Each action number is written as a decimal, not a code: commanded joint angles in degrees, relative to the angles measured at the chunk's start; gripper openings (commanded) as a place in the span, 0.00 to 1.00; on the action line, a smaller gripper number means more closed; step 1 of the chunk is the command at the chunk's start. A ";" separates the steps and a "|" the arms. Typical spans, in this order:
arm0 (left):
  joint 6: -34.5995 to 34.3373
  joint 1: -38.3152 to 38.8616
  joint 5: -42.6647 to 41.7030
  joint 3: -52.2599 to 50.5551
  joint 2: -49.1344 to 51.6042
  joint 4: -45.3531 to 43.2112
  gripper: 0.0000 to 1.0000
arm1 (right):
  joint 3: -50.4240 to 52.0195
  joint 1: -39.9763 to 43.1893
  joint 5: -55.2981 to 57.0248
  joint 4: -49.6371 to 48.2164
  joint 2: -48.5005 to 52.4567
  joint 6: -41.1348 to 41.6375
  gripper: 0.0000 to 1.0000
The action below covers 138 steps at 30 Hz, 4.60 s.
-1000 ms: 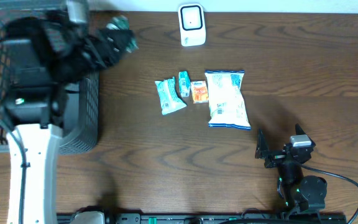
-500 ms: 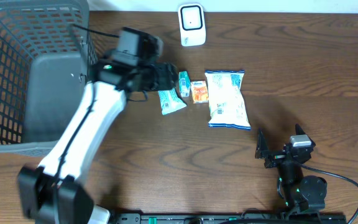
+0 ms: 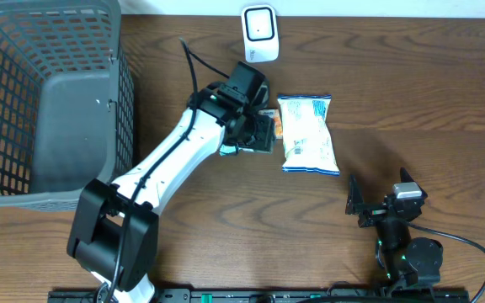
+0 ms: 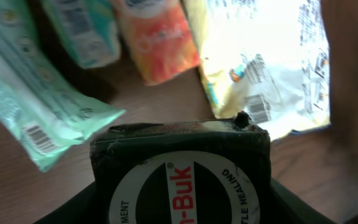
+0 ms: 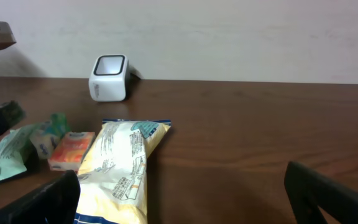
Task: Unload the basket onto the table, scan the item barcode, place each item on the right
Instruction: 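Lift the tin out of the basket and carry it toward the scanner, then lower the tin in front of the items and open the left gripper, then move the left gripper back toward the basket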
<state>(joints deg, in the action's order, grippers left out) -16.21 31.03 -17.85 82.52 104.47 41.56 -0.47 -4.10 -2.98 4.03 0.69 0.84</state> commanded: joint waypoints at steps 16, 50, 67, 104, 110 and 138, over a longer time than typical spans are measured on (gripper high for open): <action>1.20 0.09 0.57 0.24 -0.33 0.31 0.88 | 0.11 -0.35 0.04 0.17 -0.31 0.37 0.99; 4.20 -23.45 23.61 1.09 -12.48 8.02 0.42 | 0.11 -0.35 0.04 0.17 -0.31 0.37 0.99; 4.20 -30.16 26.73 1.09 -12.76 9.20 0.34 | 0.11 -0.35 0.04 0.17 -0.31 0.37 0.99; 10.12 -38.40 18.56 1.07 -12.02 -5.03 0.43 | 0.11 -0.35 0.04 0.17 -0.31 0.37 0.99; 10.40 -40.33 24.98 0.96 -11.98 -4.20 0.43 | 0.11 -0.35 0.04 0.17 -0.31 0.37 0.99; 7.13 -42.21 -1.25 0.98 -33.64 5.27 0.73 | 0.11 -0.35 0.04 0.17 -0.31 0.37 0.99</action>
<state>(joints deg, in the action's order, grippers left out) -8.78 -10.87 -13.76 82.63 72.40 44.71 -0.47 -4.10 -2.98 4.05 0.69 0.84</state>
